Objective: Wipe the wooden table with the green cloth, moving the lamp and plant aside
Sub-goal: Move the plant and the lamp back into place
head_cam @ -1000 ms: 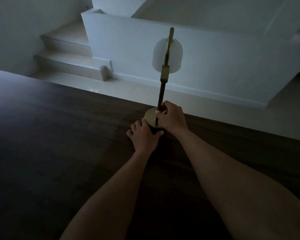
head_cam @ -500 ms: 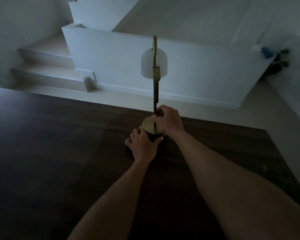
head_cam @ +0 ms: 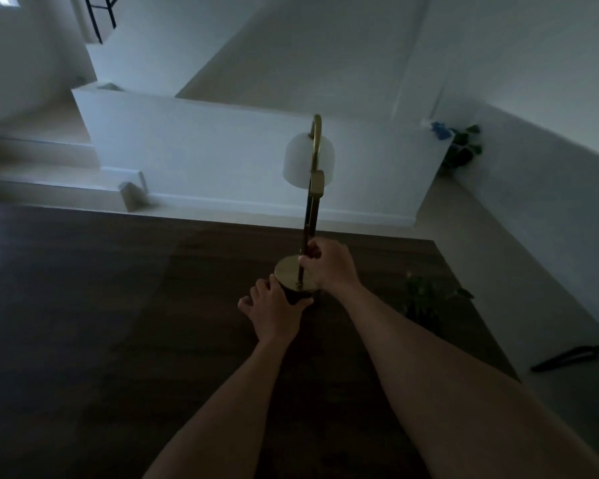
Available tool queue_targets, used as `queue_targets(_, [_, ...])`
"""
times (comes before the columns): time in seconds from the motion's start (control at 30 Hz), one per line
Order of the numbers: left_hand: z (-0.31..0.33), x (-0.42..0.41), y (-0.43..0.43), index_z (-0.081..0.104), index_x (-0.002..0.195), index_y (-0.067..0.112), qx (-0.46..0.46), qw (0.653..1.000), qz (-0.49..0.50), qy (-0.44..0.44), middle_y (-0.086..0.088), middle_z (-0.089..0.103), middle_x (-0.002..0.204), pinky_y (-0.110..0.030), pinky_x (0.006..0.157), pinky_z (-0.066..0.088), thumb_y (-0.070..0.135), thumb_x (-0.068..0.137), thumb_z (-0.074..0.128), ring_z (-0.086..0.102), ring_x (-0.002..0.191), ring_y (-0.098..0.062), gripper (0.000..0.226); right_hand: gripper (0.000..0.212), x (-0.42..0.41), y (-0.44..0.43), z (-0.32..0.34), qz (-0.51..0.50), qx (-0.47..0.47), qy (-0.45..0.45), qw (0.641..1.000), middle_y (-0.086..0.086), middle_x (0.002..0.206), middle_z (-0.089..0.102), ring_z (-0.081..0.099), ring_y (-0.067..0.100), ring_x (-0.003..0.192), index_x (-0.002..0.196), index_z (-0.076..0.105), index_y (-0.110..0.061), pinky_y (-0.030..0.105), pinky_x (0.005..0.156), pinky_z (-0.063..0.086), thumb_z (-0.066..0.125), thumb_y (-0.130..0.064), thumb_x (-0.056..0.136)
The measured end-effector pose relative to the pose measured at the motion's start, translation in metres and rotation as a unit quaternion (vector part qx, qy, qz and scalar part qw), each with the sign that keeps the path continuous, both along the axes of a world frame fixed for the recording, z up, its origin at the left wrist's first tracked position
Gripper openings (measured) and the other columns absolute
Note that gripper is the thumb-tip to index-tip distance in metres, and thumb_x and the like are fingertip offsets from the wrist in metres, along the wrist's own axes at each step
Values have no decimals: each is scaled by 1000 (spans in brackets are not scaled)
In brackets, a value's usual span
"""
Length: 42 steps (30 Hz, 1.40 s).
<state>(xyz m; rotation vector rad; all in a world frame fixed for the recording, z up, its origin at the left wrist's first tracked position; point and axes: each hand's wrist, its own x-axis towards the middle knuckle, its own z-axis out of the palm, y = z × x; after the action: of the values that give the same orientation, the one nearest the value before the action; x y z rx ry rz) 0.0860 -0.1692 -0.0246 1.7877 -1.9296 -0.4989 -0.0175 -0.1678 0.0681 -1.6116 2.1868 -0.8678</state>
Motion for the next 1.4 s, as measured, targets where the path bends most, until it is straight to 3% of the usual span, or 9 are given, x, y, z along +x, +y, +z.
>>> queue_targets(0.23, [-1, 0, 65, 44, 133, 23, -11, 999, -22, -21, -4, 48, 129, -49, 106, 28, 65, 71, 66, 44, 121, -23, 78, 29, -17, 68, -7, -17, 9, -100, 995, 3, 112, 68, 62, 15, 103, 111, 67, -12, 23, 80, 45, 71, -21, 84])
queue_targets(0.47, [-6, 1, 107, 44, 134, 25, -34, 998, -22, -38, -3, 49, 130, -48, 108, 27, 69, 68, 66, 45, 122, -22, 83, 23, -27, 114, -15, -22, -12, -164, 986, 3, 105, 71, 64, 15, 101, 105, 73, -12, 25, 84, 47, 73, -19, 82])
queue_targets(0.6, [-11, 0, 126, 48, 131, 26, -43, 997, -34, -56, -1, 51, 127, -48, 107, 29, 75, 66, 61, 46, 119, -20, 83, 28, -31, 130, -23, -38, -10, -164, 986, 4, 108, 71, 63, 17, 103, 109, 71, -10, 30, 90, 50, 72, -21, 83])
queue_targets(0.97, [-19, -10, 140, 48, 130, 27, -18, 997, -40, -64, 0, 51, 126, -48, 106, 29, 75, 65, 61, 46, 119, -20, 82, 24, -39, 143, -38, -59, -1, -154, 986, 1, 99, 72, 65, 14, 96, 103, 73, -14, 25, 79, 49, 73, -25, 82])
queue_targets(1.4, [-38, -22, 132, 46, 133, 26, -26, 996, -47, -64, -3, 49, 130, -47, 107, 26, 76, 65, 60, 40, 123, -23, 86, 26, -41, 145, -51, -71, 1, -155, 985, -1, 103, 70, 62, 10, 95, 108, 70, -15, 18, 73, 46, 69, -28, 86])
